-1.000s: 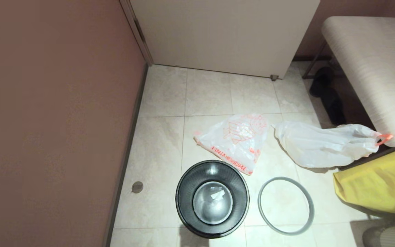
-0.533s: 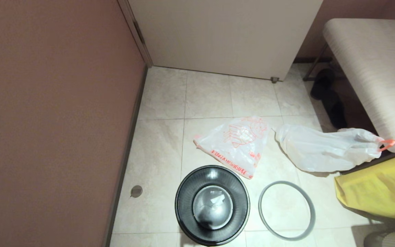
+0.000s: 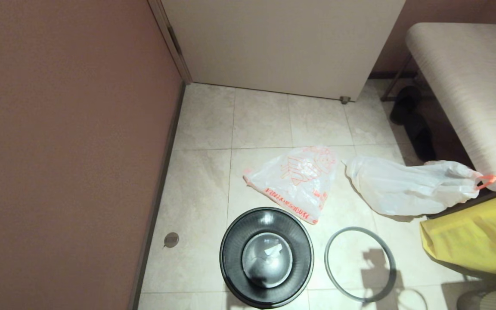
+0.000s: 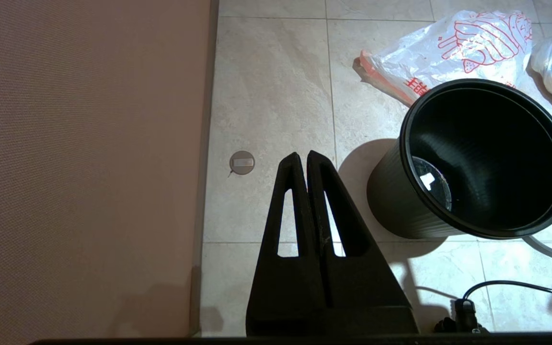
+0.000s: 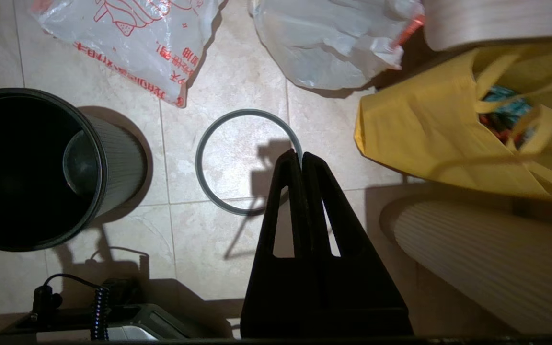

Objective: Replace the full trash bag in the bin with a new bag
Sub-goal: Pick up a new trash bag

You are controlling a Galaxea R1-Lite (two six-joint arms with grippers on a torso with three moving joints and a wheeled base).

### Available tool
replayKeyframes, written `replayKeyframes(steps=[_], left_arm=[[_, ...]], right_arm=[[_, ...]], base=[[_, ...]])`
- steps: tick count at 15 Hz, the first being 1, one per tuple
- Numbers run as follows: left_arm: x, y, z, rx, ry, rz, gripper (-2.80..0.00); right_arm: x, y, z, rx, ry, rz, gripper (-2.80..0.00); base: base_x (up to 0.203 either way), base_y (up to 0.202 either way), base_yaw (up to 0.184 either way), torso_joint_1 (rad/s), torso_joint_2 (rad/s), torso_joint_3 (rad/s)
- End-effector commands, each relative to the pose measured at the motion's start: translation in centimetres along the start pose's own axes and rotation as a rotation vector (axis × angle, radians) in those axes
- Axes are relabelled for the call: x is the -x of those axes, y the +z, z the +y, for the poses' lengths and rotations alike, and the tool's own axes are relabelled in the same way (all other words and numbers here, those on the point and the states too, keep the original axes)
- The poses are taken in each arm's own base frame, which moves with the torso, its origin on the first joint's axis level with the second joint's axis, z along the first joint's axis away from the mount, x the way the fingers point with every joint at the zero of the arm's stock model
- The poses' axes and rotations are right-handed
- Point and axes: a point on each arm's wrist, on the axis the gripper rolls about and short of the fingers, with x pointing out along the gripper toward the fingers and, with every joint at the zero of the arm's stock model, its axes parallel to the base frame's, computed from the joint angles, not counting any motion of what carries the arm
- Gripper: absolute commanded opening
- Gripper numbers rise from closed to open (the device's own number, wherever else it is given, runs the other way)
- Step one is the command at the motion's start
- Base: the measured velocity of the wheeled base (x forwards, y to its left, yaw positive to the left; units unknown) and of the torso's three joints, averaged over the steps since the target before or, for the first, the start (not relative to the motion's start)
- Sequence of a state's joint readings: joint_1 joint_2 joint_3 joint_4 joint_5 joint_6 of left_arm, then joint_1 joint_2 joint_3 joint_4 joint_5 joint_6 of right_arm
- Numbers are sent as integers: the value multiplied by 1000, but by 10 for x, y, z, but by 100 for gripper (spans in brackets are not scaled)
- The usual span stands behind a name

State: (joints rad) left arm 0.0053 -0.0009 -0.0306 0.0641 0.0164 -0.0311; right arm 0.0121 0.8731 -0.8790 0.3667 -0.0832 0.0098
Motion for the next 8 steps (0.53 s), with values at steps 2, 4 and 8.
replayKeyframes(steps=[2,4,8], left_arm=[[0,0,0,1,1,1,-280],[0,0,0,1,1,1,-280],[0,0,0,1,1,1,-280]], right_arm=[[-162,13,21,28,43,293,-280],[-254,4,36,3,77,352,-280],[-418,-24,67,-92,157,318,-280]], base=[[0,0,0,0,0,0],[0,0,0,0,0,0],[0,0,0,0,0,0]])
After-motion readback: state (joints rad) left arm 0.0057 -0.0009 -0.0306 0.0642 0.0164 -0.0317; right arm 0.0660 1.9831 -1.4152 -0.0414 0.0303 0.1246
